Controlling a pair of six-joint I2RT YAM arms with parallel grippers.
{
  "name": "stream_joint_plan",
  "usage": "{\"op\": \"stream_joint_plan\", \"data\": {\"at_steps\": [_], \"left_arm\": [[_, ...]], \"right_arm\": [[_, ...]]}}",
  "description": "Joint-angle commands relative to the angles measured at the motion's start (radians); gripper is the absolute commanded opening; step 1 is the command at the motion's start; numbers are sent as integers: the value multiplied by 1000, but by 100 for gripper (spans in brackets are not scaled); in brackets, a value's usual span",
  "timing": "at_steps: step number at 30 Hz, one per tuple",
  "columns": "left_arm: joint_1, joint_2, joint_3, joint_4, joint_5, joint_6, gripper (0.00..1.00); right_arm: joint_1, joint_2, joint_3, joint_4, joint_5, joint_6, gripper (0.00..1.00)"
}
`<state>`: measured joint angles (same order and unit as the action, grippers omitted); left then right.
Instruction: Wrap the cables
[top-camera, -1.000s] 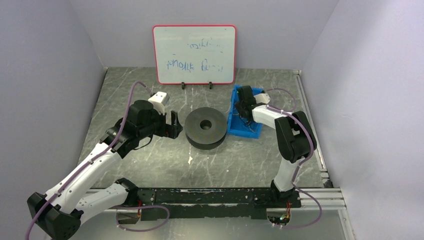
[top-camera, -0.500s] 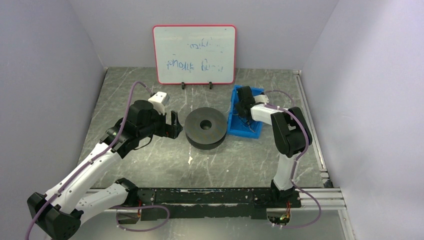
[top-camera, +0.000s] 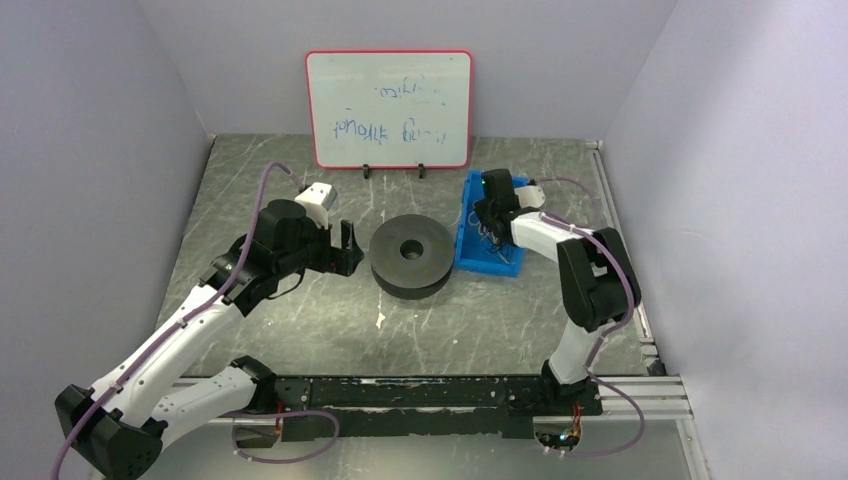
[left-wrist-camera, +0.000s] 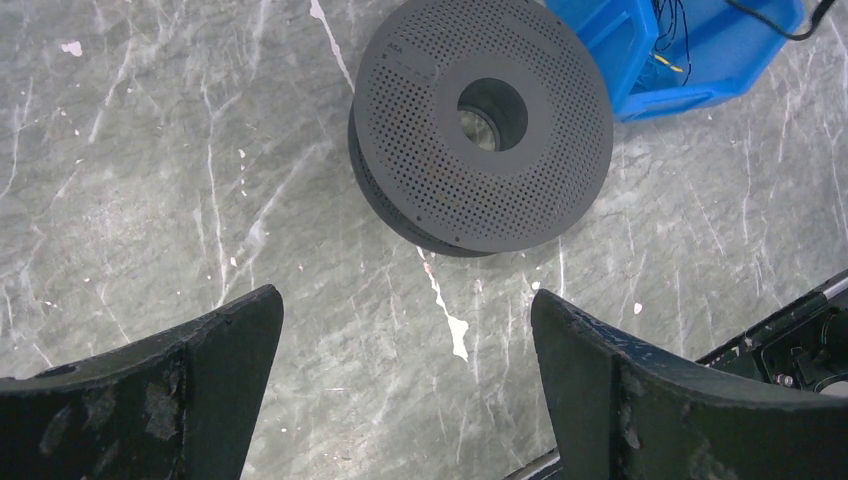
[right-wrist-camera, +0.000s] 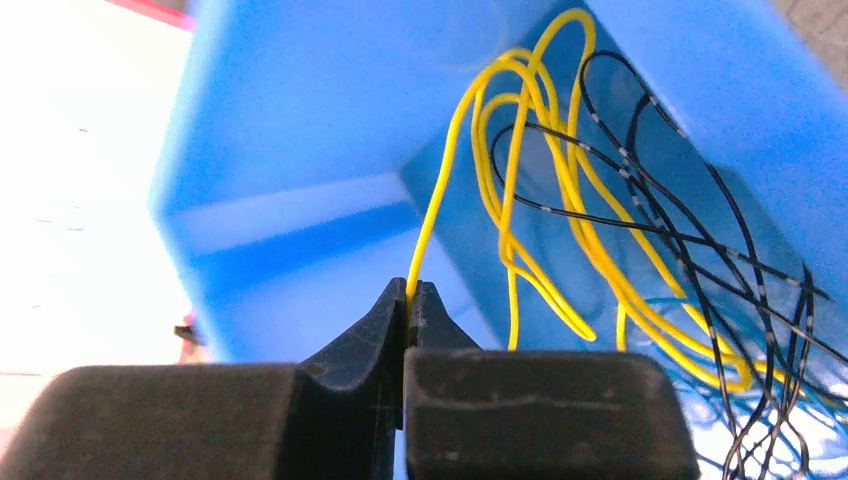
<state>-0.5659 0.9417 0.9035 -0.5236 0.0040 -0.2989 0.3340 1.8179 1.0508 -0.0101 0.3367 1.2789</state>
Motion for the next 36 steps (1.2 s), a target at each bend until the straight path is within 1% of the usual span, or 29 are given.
{"op": "stream_joint_plan", "data": {"at_steps": [1, 5, 10, 26, 36], "left_arm": [[10, 1, -9, 16, -5, 12, 98], [15, 0, -9, 18, -1, 12, 98], [21, 0, -8, 19, 3, 13, 98], [23, 5, -8, 20, 4, 13, 98], [25, 3, -9, 20, 4, 15, 98]], "right_arm": [[-7, -129, -24, 29, 41, -33, 0], [-6, -233, -31, 21, 70, -67, 0], [-7, -325, -38, 22, 93, -95, 0], [-5, -547, -40, 59, 92, -187, 0], [-4, -662, 26, 128, 71, -326, 0]]}}
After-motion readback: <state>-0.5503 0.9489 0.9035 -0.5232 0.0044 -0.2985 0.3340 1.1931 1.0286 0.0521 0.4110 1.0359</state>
